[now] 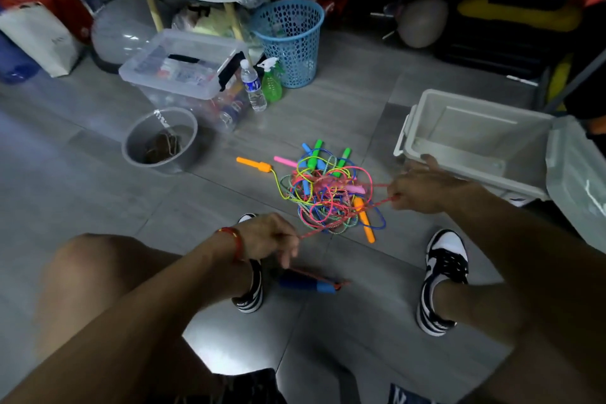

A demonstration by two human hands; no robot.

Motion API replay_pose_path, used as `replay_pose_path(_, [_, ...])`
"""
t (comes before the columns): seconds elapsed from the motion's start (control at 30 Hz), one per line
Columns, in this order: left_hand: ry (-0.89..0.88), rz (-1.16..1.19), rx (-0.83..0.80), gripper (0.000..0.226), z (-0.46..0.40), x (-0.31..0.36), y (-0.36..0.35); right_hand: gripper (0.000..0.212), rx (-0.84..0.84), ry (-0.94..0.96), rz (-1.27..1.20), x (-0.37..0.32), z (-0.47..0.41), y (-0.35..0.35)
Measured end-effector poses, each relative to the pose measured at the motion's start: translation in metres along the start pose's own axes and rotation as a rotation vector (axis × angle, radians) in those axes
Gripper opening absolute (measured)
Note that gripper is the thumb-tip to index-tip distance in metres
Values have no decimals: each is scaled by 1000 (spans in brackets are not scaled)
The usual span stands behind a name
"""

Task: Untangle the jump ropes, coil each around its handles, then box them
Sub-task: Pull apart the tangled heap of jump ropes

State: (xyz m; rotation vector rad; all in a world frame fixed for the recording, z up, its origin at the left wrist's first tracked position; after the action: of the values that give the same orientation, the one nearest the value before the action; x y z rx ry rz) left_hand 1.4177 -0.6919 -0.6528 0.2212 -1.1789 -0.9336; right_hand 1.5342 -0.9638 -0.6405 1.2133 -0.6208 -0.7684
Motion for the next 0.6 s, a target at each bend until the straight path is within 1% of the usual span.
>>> replay_pose_path(0.03, [46,-62,-20,29,1,-21,4,20,7,-46,15,12,-1,-2])
replay_pose_path(0.07, [90,-91,-49,33,1,-51,2,19,32,-61,-35,15,-4,0])
replay_pose_path(0.1, [141,-144,-78,32,-1,-78,-1,18,58,-47,-157,11,-8,5])
replay_pose_path(0.13, [178,-280,-63,25,0,-98,-6,19,72,-18,-329,-2,-11,15])
replay_pose_path(0.17, [156,-411,-19,16,0,-102,-12,21,75,22,-464,-18,-13,27])
replay_pose_path(0.2, [72,-459,23,18,-3,-84,-14,21,82,79,-534,-38,-13,39])
replay_pose_path(0.23, [11,-405,61,31,-4,-55,-17,20,103,138,-554,-58,-13,48])
replay_pose_path(0.27, [-26,-211,93,46,-4,-20,-19,18,138,196,-519,-77,-12,55])
replay_pose_path(0.3, [-59,3,139,52,-4,9,-18,17,191,253,-430,-92,-11,59])
replay_pose_path(0.33, [-109,172,184,46,-7,30,-16,18,236,283,-334,-101,-11,60])
replay_pose_path(0.37, [-159,195,228,30,-7,39,-10,20,257,271,-273,-101,-12,57])
replay_pose_path(0.4, [-183,141,284,19,-6,45,-1,24,259,249,-247,-97,-13,55])
replay_pose_path(0.47, [-131,141,353,30,-5,42,15,37,246,196,-208,-73,-16,46])
replay_pose_path(0.53, [-141,196,479,34,2,38,44,37,220,106,-141,-33,-20,29])
replay_pose_path(0.6, [-130,266,628,34,7,25,72,38,142,-44,-85,7,-15,9])
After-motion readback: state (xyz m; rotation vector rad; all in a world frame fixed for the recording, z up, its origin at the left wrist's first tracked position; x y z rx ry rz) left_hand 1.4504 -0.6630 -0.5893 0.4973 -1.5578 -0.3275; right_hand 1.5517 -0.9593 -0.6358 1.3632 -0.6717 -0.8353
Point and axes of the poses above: each hand's wrist, its own z-axis away from the middle knuckle, its own y-axis out of the back of the hand, x = y × z, the point moved 5 cm from there along -z, towards the middle knuckle, and after that the axes turned 14 degrees about x, right-handed, at the moved point
